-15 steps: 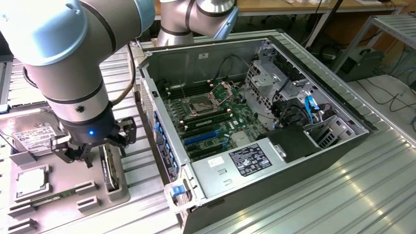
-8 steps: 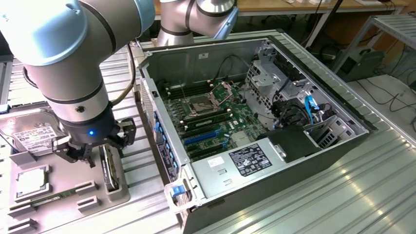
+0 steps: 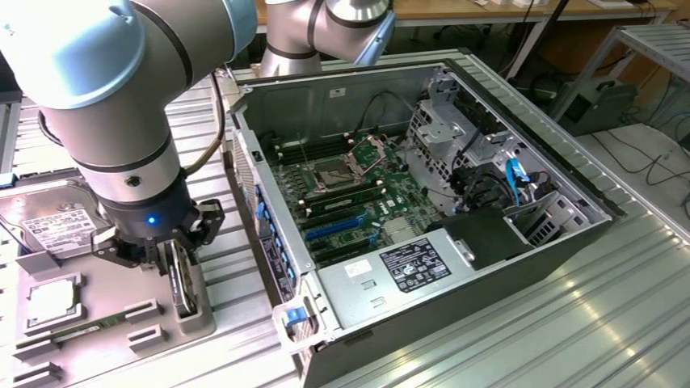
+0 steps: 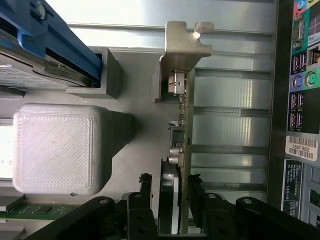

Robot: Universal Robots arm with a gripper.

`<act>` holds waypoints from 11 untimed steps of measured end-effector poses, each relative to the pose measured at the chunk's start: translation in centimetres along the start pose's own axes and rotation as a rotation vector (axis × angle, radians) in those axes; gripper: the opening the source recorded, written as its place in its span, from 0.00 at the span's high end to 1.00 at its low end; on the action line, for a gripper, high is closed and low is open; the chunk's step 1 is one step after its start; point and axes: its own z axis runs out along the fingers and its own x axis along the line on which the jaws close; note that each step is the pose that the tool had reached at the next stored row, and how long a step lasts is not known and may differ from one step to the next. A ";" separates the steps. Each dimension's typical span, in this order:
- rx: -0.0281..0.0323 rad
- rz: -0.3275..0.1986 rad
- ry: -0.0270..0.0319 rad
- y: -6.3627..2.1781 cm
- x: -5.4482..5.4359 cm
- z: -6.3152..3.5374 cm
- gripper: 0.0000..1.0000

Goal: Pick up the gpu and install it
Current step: 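Pick up the gpu and move the gpu toward the slot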

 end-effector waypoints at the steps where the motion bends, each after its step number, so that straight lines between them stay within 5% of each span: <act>1: 0.0000 0.000 0.0000 0.00 0.0 0.00 0.58; 11: 0.0000 0.000 0.0000 0.00 0.0 0.00 0.67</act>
